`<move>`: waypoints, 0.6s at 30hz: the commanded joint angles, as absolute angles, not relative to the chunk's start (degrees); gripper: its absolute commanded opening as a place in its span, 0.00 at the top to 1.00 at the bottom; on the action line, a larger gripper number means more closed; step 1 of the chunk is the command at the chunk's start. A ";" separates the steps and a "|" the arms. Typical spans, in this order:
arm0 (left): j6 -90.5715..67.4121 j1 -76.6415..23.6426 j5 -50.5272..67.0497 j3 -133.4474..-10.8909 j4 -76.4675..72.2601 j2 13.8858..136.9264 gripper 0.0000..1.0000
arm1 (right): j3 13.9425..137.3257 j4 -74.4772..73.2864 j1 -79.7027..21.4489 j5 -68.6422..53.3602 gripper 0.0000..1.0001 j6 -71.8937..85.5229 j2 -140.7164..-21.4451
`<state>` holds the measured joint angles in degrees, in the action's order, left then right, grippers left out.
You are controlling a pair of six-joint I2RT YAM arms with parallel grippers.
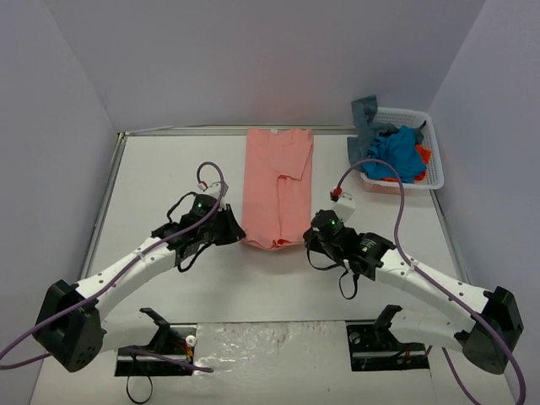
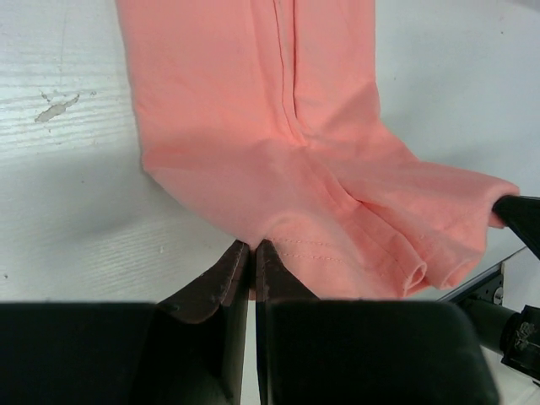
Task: Fold and stack the t-shirts
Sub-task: Fold the folded rectangular tshirt in 1/3 of the way
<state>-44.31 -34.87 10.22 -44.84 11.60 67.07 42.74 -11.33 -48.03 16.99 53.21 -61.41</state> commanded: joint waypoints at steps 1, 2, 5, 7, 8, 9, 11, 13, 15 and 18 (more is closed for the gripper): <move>-42.98 -34.19 8.88 -48.60 11.96 68.46 0.98 | 46.66 -12.04 -47.55 22.93 1.00 51.24 -62.75; -42.98 -34.10 8.70 -48.86 11.95 68.64 0.98 | 47.02 -12.13 -47.46 23.37 1.00 51.07 -63.28; -42.28 -33.40 8.35 -50.35 11.86 69.78 0.98 | 48.86 -12.13 -46.58 24.26 1.00 49.57 -65.20; -41.84 -32.61 7.91 -51.32 12.30 71.01 0.98 | 50.26 -12.04 -45.27 24.26 1.00 48.43 -66.87; -41.75 -32.17 7.82 -51.94 12.48 71.36 0.98 | 50.62 -11.95 -44.74 24.26 1.00 47.99 -67.41; -41.66 -31.73 8.08 -52.90 12.31 71.72 0.98 | 51.15 -11.87 -43.78 24.17 1.00 47.03 -67.85; -41.31 -30.59 8.09 -53.70 11.95 72.68 0.97 | 52.20 -11.60 -42.63 23.47 1.00 46.06 -68.90; -40.87 -29.97 8.17 -55.02 11.60 73.91 0.98 | 52.64 -11.43 -40.61 23.12 1.00 44.75 -69.78; -40.61 -29.27 8.35 -56.33 10.90 75.05 0.98 | 52.65 -10.20 -39.03 21.19 1.00 43.69 -70.31; -40.25 -29.09 8.61 -58.17 9.50 78.91 0.98 | 52.56 -8.18 -35.43 18.55 1.00 42.02 -72.24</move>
